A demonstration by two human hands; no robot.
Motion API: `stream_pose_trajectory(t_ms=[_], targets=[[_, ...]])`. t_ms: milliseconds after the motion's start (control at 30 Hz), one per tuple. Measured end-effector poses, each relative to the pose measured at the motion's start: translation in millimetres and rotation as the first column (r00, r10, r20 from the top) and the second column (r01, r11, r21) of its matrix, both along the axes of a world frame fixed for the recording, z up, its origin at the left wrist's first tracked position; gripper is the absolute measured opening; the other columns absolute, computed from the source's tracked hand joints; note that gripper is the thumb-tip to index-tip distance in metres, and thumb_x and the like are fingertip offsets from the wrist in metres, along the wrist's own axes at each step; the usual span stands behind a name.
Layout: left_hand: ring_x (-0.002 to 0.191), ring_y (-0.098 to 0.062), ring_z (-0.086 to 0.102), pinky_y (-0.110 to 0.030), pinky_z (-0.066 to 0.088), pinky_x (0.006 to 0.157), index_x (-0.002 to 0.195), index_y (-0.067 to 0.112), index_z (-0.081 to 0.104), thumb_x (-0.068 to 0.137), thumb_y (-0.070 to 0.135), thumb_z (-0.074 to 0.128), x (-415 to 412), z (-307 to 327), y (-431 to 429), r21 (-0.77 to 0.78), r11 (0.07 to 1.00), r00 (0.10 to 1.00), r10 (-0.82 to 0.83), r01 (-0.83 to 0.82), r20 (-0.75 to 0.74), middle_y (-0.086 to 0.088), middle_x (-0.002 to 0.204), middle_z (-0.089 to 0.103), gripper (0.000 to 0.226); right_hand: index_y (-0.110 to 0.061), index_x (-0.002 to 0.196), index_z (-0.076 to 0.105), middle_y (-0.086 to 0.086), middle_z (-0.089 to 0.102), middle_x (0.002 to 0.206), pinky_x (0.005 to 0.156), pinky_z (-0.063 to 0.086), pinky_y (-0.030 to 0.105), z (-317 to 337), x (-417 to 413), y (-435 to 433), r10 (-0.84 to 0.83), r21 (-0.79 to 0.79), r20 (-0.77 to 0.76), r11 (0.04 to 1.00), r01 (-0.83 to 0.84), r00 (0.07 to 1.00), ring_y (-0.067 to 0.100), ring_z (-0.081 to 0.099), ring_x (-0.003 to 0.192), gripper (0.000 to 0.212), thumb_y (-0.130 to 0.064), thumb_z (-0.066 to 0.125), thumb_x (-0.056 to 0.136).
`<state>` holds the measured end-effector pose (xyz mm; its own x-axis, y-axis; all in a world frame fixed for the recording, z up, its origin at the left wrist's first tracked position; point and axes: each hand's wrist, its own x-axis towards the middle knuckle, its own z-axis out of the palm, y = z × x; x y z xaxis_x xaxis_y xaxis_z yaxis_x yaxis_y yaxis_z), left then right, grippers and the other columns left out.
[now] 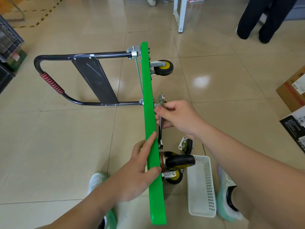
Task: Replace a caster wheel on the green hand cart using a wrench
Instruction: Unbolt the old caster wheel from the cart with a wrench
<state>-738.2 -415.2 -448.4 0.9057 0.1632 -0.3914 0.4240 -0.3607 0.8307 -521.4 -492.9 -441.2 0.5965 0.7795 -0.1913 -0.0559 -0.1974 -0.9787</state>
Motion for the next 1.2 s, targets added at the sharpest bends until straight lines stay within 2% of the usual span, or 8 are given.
stream_pose_trajectory(t_ms=[267,367,500,733,900,1000,1100,1200], targets=[[0.107,0.008,0.057,-0.025,0.053,0.091,0.142,0.079,-0.017,0.089,0.048,0.048,-2,-1,-8,-0.006,0.999,0.999,0.052,-0.052,0.016,0.037,0.149,0.011,0.089,-0.014,0.089,0.075,0.003,0.074,0.080,0.066,0.062,0.032,9,-2,7,-0.030,-0.028,-0.030,0.999,0.029,0.999,0.015,0.072,0.075,0.013,-0.025,0.069,0.095],[0.111,0.016,0.051,-0.016,0.050,0.090,0.147,0.074,-0.013,0.089,0.044,0.047,-1,-3,-9,-0.035,0.997,0.997,0.065,-0.063,0.032,0.035,0.152,0.011,0.089,-0.008,0.094,0.076,0.002,0.073,0.080,0.061,0.058,0.024,10,-8,8,-0.034,-0.033,-0.014,0.999,0.033,0.999,0.012,0.071,0.072,0.017,-0.023,0.069,0.095],[0.118,0.029,0.037,0.003,0.036,0.086,0.150,0.069,-0.004,0.090,0.038,0.043,2,-6,-12,-0.083,0.991,0.992,0.110,-0.104,0.067,0.031,0.154,0.014,0.082,-0.002,0.096,0.076,0.006,0.072,0.082,0.061,0.057,0.024,10,-9,7,-0.066,-0.032,-0.022,0.997,0.065,0.998,0.014,0.070,0.073,0.021,-0.023,0.071,0.094],[0.112,0.030,0.039,0.006,0.033,0.084,0.136,0.076,0.007,0.090,0.036,0.041,7,-8,-13,-0.100,0.978,0.975,0.195,-0.185,0.102,0.036,0.144,0.021,0.070,-0.006,0.098,0.076,-0.001,0.072,0.071,0.069,0.063,0.035,7,-6,11,-0.103,-0.053,-0.117,0.994,0.097,0.988,0.017,0.070,0.068,0.017,-0.022,0.072,0.093],[0.134,0.032,0.020,0.007,0.019,0.101,0.146,0.064,0.004,0.094,0.036,0.037,12,-11,-20,-0.076,0.971,0.963,0.236,-0.227,0.134,0.027,0.161,0.014,0.067,-0.012,0.092,0.078,-0.003,0.074,0.072,0.066,0.061,0.030,2,-8,9,-0.092,-0.041,-0.067,0.995,0.089,0.994,0.015,0.072,0.071,0.012,-0.023,0.073,0.093],[0.147,0.022,0.008,0.001,0.011,0.114,0.151,0.055,0.001,0.098,0.036,0.033,13,-12,-25,-0.039,0.972,0.956,0.237,-0.234,0.173,0.023,0.168,0.008,0.065,-0.020,0.076,0.077,-0.003,0.073,0.070,0.071,0.064,0.038,-1,-8,7,-0.106,-0.043,0.010,0.993,0.107,0.994,0.016,0.071,0.070,0.019,-0.024,0.072,0.094],[0.153,0.013,0.006,-0.007,0.008,0.122,0.154,0.049,0.003,0.111,0.026,0.032,13,-12,-28,-0.014,0.972,0.952,0.231,-0.233,0.202,0.017,0.171,0.007,0.057,-0.016,0.078,0.078,0.002,0.075,0.073,0.073,0.064,0.041,-4,-9,8,-0.124,-0.045,0.063,0.991,0.127,0.990,0.021,0.072,0.070,0.019,-0.024,0.072,0.094],[0.153,0.013,0.009,-0.005,0.009,0.120,0.154,0.047,0.004,0.113,0.018,0.031,13,-8,-28,0.016,0.972,0.952,0.225,-0.233,0.205,0.016,0.171,0.009,0.057,-0.015,0.079,0.078,0.002,0.075,0.073,0.069,0.062,0.039,-4,-9,9,-0.139,-0.047,0.080,0.989,0.143,0.987,0.020,0.070,0.068,0.018,-0.024,0.072,0.093]])
